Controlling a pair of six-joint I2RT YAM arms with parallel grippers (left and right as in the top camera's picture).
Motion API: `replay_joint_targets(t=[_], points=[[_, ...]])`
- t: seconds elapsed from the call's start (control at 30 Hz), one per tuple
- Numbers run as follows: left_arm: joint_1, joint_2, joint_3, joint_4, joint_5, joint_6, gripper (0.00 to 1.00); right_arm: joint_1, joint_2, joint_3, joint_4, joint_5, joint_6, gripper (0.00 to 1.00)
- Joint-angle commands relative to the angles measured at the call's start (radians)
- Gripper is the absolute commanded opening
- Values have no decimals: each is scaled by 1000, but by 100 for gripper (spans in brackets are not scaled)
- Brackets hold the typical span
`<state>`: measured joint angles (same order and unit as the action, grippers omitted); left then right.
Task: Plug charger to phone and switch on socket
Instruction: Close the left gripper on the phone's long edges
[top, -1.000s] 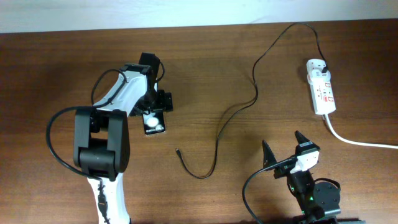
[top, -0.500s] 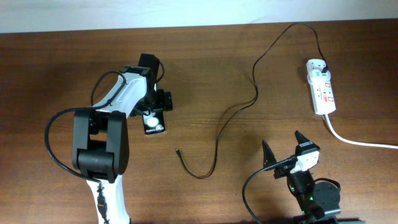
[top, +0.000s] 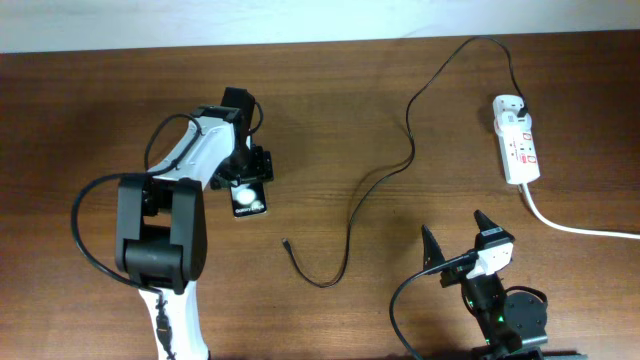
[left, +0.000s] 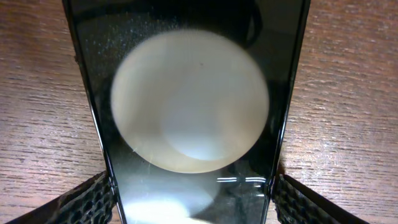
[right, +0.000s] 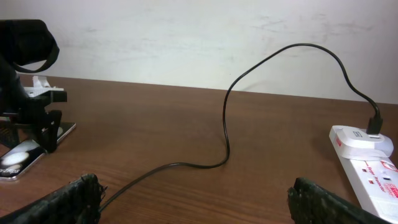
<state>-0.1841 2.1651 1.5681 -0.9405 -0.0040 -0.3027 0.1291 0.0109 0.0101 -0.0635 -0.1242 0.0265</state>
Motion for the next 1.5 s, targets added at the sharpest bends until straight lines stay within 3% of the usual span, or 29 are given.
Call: replay_joint_targets(t=[0.0, 0.2, 0.3, 0.47, 0.67, 0.93, 1.03, 1.13, 1.27, 1.47], points=[[-41, 32, -38, -6, 95, 9, 84, 8, -7, -5, -7, 5, 7, 99], [-109, 32, -38, -6, 94, 8, 89, 8, -7, -5, -7, 5, 7, 98], [-121, 32, -38, -7, 94, 8, 100, 8, -7, -5, -7, 5, 7, 99], [-121, 32, -38, -5, 93, 8, 100, 8, -7, -5, -7, 5, 7, 99], [-121, 32, -32, -13, 94, 8, 79, 8, -7, -5, -7, 5, 7, 99], [-119, 32, 29, -42, 86, 8, 76, 8, -7, -5, -7, 5, 7, 99], [-114, 32, 34, -42, 86, 8, 99, 8, -7, -5, -7, 5, 7, 99], [-114, 32, 34, -44, 86, 8, 99, 8, -7, -5, -7, 5, 7, 99], [-114, 19, 42, -49, 56, 9, 77, 8, -7, -5, -7, 5, 7, 99], [-82, -161, 58, -49, 57, 8, 79, 8, -7, -5, -7, 5, 7, 99]])
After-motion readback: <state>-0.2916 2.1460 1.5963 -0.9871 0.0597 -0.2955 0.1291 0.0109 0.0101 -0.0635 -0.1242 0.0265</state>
